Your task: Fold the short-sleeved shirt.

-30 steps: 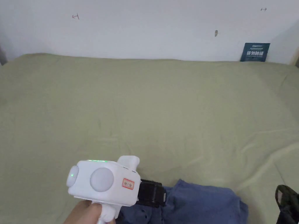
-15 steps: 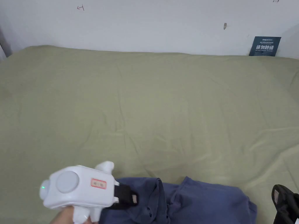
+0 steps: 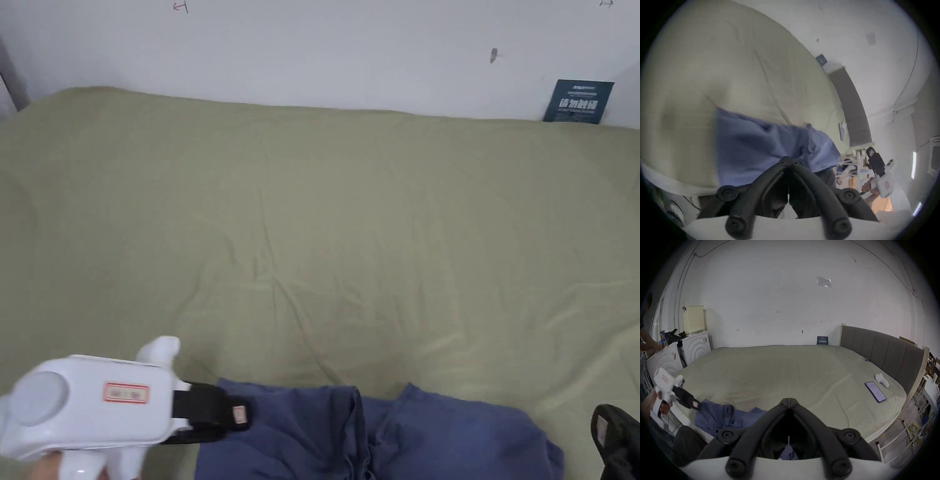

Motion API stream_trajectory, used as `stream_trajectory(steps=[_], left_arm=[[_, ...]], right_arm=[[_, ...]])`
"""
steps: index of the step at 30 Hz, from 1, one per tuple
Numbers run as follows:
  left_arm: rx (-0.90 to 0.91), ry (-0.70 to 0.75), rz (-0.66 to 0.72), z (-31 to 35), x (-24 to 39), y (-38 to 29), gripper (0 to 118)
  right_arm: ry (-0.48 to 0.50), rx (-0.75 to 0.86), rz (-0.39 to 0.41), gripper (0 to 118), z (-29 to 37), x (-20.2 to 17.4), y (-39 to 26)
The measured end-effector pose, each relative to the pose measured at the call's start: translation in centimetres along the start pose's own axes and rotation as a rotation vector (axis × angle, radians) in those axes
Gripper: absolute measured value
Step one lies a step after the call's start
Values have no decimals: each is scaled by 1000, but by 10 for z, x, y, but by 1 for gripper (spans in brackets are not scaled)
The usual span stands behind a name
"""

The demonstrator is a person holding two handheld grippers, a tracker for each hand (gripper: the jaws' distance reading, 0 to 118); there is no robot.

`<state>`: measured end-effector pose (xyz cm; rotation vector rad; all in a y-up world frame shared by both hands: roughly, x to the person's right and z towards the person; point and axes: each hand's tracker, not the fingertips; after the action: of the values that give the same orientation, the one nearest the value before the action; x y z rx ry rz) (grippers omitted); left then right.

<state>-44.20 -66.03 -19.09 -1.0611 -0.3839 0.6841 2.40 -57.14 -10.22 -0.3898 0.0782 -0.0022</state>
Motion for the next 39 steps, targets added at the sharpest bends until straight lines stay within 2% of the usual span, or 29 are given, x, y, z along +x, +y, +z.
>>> stream_trajectory(steps=[3,5,6,7,9,12,14,17,18,19,20,22,26,28,31,36,39], left_arm=[[-7,123,27,13,-28,4,1],[-29,105,12,10,-38,4,1],[-39,95,11,8,-41,4,10],[-44,46,-5,3,-43,5,38],[-57,-25,-7,-14,-44,5,118],[-115,-141,63,-35,-46,10,118],[-166,-161,87,-57,-44,10,117],[-181,-163,45,-78,-51,21,117],[-185,-165,49,-77,-45,23,105],[-184,-154,41,-73,-35,20,70],[-173,-149,17,-73,-32,20,6],[-180,-68,15,-78,-21,22,6],[-137,-64,24,-72,-37,34,6],[-88,-49,50,-51,-24,22,6],[-34,-46,106,-19,-37,24,6],[122,68,168,60,-57,25,6],[172,154,125,96,-50,24,6]], right_arm=[[13,1,17,0,-2,-6,0],[21,-2,26,0,-3,-7,-1],[19,-3,34,0,-4,-8,-2],[19,-5,41,0,-4,-9,-2],[19,-11,41,0,-5,-9,-3],[13,-21,45,0,-7,-8,-3],[12,-23,44,0,-4,-16,0],[8,-27,51,0,-4,-15,0],[8,-28,50,0,-4,-13,-1],[5,-27,47,0,-4,-12,-2],[5,-30,45,0,-5,-12,-2],[7,-35,37,0,-9,-8,-5],[21,-27,39,0,-9,-9,-3],[29,-13,47,0,-9,-10,1],[35,23,51,0,-6,-11,10],[37,101,48,0,-1,-13,29],[33,128,53,0,-1,-13,36]])
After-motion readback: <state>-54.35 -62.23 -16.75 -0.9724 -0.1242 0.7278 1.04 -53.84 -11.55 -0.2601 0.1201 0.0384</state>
